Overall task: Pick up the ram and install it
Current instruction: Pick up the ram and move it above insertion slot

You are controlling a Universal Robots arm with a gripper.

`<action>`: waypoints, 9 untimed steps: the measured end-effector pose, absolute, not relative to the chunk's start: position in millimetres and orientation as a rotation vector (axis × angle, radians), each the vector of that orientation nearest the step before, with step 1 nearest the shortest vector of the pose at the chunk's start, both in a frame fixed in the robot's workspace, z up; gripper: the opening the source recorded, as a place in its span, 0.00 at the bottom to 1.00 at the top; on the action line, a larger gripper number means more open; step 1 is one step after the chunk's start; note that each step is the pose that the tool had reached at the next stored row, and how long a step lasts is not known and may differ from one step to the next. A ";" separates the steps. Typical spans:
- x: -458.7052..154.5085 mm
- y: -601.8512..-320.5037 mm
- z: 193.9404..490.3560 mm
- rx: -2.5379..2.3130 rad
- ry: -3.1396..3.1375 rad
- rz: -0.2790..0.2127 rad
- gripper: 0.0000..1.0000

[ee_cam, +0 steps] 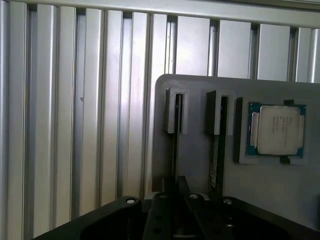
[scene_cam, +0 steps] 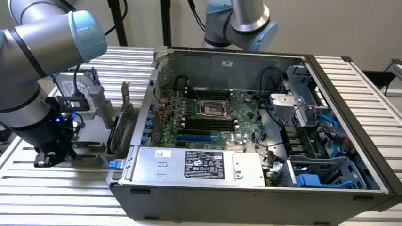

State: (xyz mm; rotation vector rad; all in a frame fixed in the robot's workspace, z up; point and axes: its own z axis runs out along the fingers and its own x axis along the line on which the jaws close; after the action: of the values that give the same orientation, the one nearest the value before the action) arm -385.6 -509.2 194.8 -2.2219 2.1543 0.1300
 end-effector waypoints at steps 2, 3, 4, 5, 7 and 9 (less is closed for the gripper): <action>-385.6 -509.2 194.8 -2.222 2.154 0.130 0.14; -385.6 -509.2 194.8 -2.222 2.154 0.130 0.14; -385.6 -509.2 194.8 -2.222 2.154 0.130 0.14; -385.6 -509.2 194.8 -2.222 2.154 0.130 0.14; -385.6 -509.2 194.8 -2.222 2.154 0.130 0.14; -385.6 -509.2 194.8 -2.222 2.154 0.130 0.14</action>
State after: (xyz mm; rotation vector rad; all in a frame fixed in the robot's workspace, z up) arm -385.6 -509.2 194.8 -2.2219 2.1544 0.1299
